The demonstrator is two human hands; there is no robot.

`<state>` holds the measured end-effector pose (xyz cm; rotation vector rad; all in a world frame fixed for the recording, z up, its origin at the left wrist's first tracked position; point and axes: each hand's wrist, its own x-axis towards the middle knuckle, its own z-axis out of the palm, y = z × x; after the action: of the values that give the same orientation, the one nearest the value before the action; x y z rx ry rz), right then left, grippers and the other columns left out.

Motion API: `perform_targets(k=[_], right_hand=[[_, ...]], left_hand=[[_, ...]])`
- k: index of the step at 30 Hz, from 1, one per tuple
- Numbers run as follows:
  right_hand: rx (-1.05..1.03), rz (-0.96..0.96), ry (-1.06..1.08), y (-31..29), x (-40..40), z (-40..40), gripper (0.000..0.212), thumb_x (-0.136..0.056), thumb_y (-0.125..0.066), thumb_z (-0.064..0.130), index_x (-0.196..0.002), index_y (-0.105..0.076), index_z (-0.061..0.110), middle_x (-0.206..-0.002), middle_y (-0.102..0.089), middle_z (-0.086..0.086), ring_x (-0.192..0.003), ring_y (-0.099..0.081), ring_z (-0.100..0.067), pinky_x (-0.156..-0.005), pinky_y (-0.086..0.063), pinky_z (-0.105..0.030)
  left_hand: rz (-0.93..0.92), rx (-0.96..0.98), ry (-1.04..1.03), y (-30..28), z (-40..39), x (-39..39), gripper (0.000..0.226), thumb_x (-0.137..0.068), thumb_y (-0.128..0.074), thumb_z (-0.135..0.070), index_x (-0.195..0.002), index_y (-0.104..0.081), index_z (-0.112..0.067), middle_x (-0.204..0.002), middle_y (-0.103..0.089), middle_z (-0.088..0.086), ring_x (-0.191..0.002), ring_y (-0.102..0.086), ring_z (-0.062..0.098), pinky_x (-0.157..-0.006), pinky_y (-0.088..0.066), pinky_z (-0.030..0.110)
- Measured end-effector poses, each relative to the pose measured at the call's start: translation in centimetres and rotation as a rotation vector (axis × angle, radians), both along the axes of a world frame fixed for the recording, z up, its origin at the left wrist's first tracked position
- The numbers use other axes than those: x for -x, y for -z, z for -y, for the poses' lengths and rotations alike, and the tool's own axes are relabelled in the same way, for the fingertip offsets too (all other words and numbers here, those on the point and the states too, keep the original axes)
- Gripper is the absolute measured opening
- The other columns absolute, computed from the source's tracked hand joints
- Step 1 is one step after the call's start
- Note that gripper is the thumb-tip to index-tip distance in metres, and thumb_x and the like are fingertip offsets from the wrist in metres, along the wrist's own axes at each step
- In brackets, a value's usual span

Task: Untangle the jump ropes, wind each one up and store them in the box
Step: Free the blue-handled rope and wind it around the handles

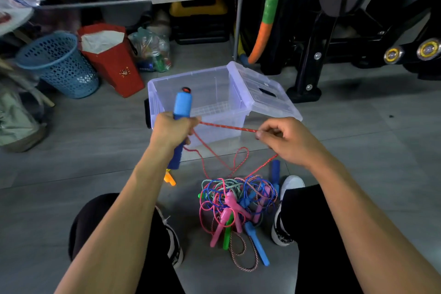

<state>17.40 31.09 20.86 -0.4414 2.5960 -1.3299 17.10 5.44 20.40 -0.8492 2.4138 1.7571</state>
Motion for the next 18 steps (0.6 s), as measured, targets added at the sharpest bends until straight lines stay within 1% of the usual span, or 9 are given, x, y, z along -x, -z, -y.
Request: perform_targets(k=[2,4,6,8,11,14,15,16,18], right_hand=[[-0.018,-0.043,-0.025,0.0,-0.1,-0.1,0.016,-0.092,-0.062,0.018,-0.078,-0.067,0.021,-0.056,-0.051,0.010,-0.052,-0.044,-0.002,-0.055,-0.036,-0.022],[-0.020,-0.079,-0.047,-0.1,-0.2,0.3,0.016,-0.093,-0.061,0.018,-0.079,-0.068,0.021,-0.055,-0.050,0.008,-0.051,-0.041,-0.004,-0.053,-0.033,-0.021],[0.011,-0.098,-0.071,-0.2,-0.4,1.2,0.017,-0.094,-0.060,0.019,-0.081,-0.069,0.015,-0.055,-0.051,0.006,-0.050,-0.041,-0.005,-0.051,-0.032,-0.019],[0.073,-0.093,-0.056,-0.1,-0.5,2.2,0.017,-0.095,-0.060,0.020,-0.081,-0.069,0.014,-0.055,-0.051,0.006,-0.050,-0.041,-0.004,-0.051,-0.032,-0.020],[0.058,0.005,-0.051,0.4,-0.1,2.1,0.020,-0.094,-0.061,0.023,-0.076,-0.066,0.016,-0.054,-0.054,0.006,-0.050,-0.047,-0.008,-0.054,-0.039,-0.026],[-0.124,0.125,-0.134,0.8,0.4,1.2,0.030,-0.097,-0.051,0.012,-0.071,-0.060,0.023,-0.051,-0.056,0.005,-0.049,-0.055,-0.012,-0.061,-0.048,-0.031],[-0.158,0.118,-0.136,0.8,0.5,0.9,0.032,-0.098,-0.047,0.010,-0.071,-0.060,0.025,-0.050,-0.056,0.005,-0.047,-0.055,-0.011,-0.060,-0.048,-0.031],[-0.169,0.079,-0.121,0.7,0.6,0.7,0.032,-0.098,-0.047,0.011,-0.072,-0.060,0.025,-0.050,-0.056,0.004,-0.046,-0.053,-0.009,-0.058,-0.046,-0.030],[-0.147,-0.049,-0.084,0.4,0.6,0.5,0.027,-0.099,-0.050,0.017,-0.076,-0.062,0.024,-0.053,-0.053,0.003,-0.047,-0.047,-0.010,-0.055,-0.041,-0.028]], left_hand=[[0.051,0.241,0.177,0.4,-0.2,-0.4,0.020,-0.078,-0.075,-0.025,-0.082,-0.062,-0.010,-0.060,-0.060,0.005,-0.039,-0.052,0.019,-0.053,-0.048,0.026],[0.012,0.133,0.318,0.0,-1.7,-1.0,0.022,-0.079,-0.075,-0.031,-0.088,-0.066,-0.013,-0.064,-0.060,0.004,-0.042,-0.052,0.019,-0.056,-0.048,0.027],[0.009,-0.046,0.460,-1.1,-3.6,-1.8,0.021,-0.083,-0.074,-0.031,-0.091,-0.068,-0.013,-0.061,-0.059,-0.001,-0.041,-0.049,0.016,-0.050,-0.043,0.021],[0.033,-0.120,0.565,-1.8,-4.8,-2.4,0.022,-0.085,-0.073,-0.027,-0.083,-0.065,-0.007,-0.056,-0.059,-0.002,-0.039,-0.046,0.014,-0.045,-0.039,0.021],[-0.108,-0.377,0.324,-2.4,-4.4,-2.1,0.026,-0.086,-0.068,-0.013,-0.066,-0.052,-0.012,-0.047,-0.044,-0.002,-0.034,-0.035,0.013,-0.045,-0.035,0.026],[-0.172,-0.600,-0.002,-2.4,-1.8,-0.7,0.023,-0.087,-0.062,-0.008,-0.067,-0.052,-0.014,-0.047,-0.041,-0.002,-0.034,-0.033,0.012,-0.047,-0.035,0.027],[-0.136,-0.540,-0.045,-2.0,-0.8,-0.4,0.019,-0.085,-0.062,-0.008,-0.068,-0.054,-0.013,-0.049,-0.044,-0.001,-0.034,-0.035,0.012,-0.047,-0.034,0.027],[-0.062,-0.363,-0.020,-1.3,0.0,-0.2,0.015,-0.082,-0.064,-0.008,-0.071,-0.056,-0.011,-0.052,-0.048,0.002,-0.033,-0.038,0.013,-0.046,-0.035,0.025],[0.099,0.103,0.182,-0.2,0.7,-0.4,0.008,-0.080,-0.067,-0.010,-0.080,-0.058,-0.010,-0.059,-0.052,0.005,-0.033,-0.044,0.015,-0.046,-0.038,0.023]])
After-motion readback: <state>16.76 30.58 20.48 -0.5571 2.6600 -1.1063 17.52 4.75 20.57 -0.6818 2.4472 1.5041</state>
